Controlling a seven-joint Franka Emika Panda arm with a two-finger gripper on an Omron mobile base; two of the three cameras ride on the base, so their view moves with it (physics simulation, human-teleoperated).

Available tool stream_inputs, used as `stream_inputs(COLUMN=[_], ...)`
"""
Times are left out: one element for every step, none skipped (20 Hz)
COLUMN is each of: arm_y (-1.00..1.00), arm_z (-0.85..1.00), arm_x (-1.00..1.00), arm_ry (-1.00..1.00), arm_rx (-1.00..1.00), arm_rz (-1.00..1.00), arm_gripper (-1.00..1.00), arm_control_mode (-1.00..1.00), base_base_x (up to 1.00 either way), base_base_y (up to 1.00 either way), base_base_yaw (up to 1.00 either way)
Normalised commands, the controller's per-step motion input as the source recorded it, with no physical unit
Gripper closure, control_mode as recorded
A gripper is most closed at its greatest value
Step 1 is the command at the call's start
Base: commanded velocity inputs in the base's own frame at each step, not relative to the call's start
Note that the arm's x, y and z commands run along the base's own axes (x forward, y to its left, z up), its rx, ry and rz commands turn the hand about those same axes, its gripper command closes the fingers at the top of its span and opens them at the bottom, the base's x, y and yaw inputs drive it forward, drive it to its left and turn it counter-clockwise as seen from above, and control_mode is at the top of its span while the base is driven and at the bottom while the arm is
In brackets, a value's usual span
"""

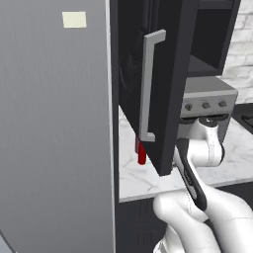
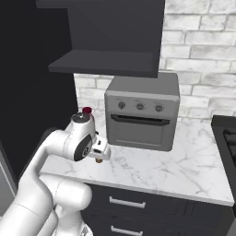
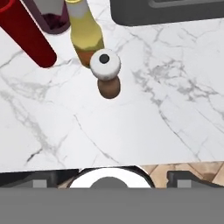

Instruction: There are various items on the counter. Only move the condiments/shakers into the cabinet.

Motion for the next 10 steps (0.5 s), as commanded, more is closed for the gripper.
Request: stream_inputs(arm_y=[0.06, 0.05, 0.01, 0.01, 0.01, 0.04, 0.05, 0.06, 0.06, 0.06], arm_z=[-0.34, -0.33, -0.29, -0.30, -0.31, -0.31, -0.29, -0.26, -0.24, -0.21], arm_x=[0.00, 0.06, 0.06, 0.06, 0.05, 0.07, 0.14, 0.16, 0.19, 0.19], arm_ry=[-0.17, -0.14, -0.14, -0.13, -0.14, -0.14, -0.13, -0.12, -0.11, -0.10], arm_rx=[0.00, 0.00, 0.02, 0.01, 0.00, 0.00, 0.00, 0.00, 0.00, 0.00], arm_rz=[0.00, 0.00, 0.00, 0.00, 0.00, 0.00, 0.00, 0.00, 0.00, 0.00], arm_gripper=[-1.00, -1.00, -1.00, -1.00, -1.00, -1.00, -1.00, -1.00, -1.00, -1.00], arm_control_mode=[-1.00, -1.00, -1.00, -1.00, -1.00, -1.00, -1.00, -1.00, -1.00, -1.00], base_base_x=[0.00, 0.00, 0.00, 0.00, 0.00, 0.00, 0.00, 0.00, 0.00, 0.00], base_base_y=[0.00, 0.00, 0.00, 0.00, 0.00, 0.00, 0.00, 0.00, 0.00, 0.00], base_base_yaw=[0.00, 0.00, 0.00, 0.00, 0.00, 0.00, 0.00, 0.00, 0.00, 0.00])
